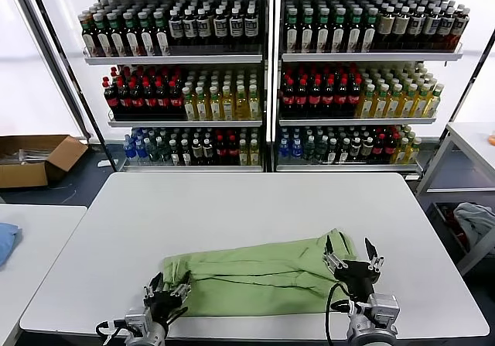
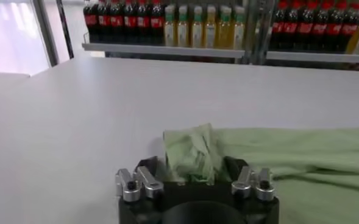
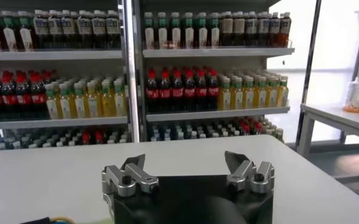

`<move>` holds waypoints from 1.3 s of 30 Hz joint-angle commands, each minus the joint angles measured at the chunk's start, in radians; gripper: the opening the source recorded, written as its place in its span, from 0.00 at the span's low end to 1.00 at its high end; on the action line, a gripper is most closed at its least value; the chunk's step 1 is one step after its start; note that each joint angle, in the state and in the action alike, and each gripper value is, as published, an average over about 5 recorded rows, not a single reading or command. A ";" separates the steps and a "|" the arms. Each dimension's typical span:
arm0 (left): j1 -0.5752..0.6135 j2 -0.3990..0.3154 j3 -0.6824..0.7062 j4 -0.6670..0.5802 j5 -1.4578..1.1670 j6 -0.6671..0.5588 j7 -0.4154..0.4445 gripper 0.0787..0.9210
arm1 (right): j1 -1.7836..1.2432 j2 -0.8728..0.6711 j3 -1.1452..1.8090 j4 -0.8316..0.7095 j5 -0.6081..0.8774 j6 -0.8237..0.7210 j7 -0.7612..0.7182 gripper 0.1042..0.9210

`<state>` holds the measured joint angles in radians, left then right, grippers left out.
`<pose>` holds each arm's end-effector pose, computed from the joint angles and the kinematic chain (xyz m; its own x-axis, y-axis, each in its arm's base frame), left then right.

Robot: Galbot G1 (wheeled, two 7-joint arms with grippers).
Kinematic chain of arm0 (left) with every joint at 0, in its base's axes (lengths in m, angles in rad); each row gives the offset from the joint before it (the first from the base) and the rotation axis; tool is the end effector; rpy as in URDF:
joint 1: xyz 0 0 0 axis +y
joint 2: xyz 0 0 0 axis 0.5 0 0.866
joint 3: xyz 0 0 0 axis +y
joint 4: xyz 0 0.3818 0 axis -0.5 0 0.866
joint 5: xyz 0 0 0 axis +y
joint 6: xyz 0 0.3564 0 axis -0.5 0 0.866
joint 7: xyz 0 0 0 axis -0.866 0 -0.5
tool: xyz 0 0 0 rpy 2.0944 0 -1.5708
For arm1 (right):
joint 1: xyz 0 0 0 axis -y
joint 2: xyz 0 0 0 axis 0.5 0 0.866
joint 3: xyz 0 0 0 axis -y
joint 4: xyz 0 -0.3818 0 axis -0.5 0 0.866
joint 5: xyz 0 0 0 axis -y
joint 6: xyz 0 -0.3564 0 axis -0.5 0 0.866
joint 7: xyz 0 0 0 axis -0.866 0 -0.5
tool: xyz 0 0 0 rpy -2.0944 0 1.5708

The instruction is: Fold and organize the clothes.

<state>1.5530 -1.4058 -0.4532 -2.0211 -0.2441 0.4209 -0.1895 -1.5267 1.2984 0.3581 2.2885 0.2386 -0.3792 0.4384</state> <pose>0.1699 0.0150 -0.3539 -0.8752 -0.0156 0.4834 -0.0417 0.9982 -0.0434 0.1640 0.0029 -0.2587 -0.9737 0.1091 0.2001 0.1089 0.9940 -0.0121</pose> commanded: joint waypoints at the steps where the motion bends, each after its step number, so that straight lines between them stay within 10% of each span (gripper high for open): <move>1: 0.003 -0.008 0.002 0.026 -0.018 0.003 0.014 0.59 | 0.004 0.001 -0.001 0.003 0.000 0.003 0.001 0.88; 15: -0.035 0.061 -0.114 -0.012 0.007 -0.011 0.018 0.11 | 0.015 -0.002 0.001 -0.007 0.000 0.004 0.005 0.88; 30: -0.183 0.566 -0.653 0.170 -0.165 0.028 0.021 0.03 | 0.037 0.005 -0.016 -0.013 -0.005 -0.001 0.006 0.88; 39: -0.157 0.436 -0.458 -0.009 -0.158 0.069 0.018 0.03 | 0.034 0.013 -0.009 -0.023 -0.010 0.001 0.006 0.88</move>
<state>1.4163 -1.0011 -0.9366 -1.9379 -0.3689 0.4571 -0.1690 -1.4914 1.3108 0.3470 2.2666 0.2287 -0.3797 0.4443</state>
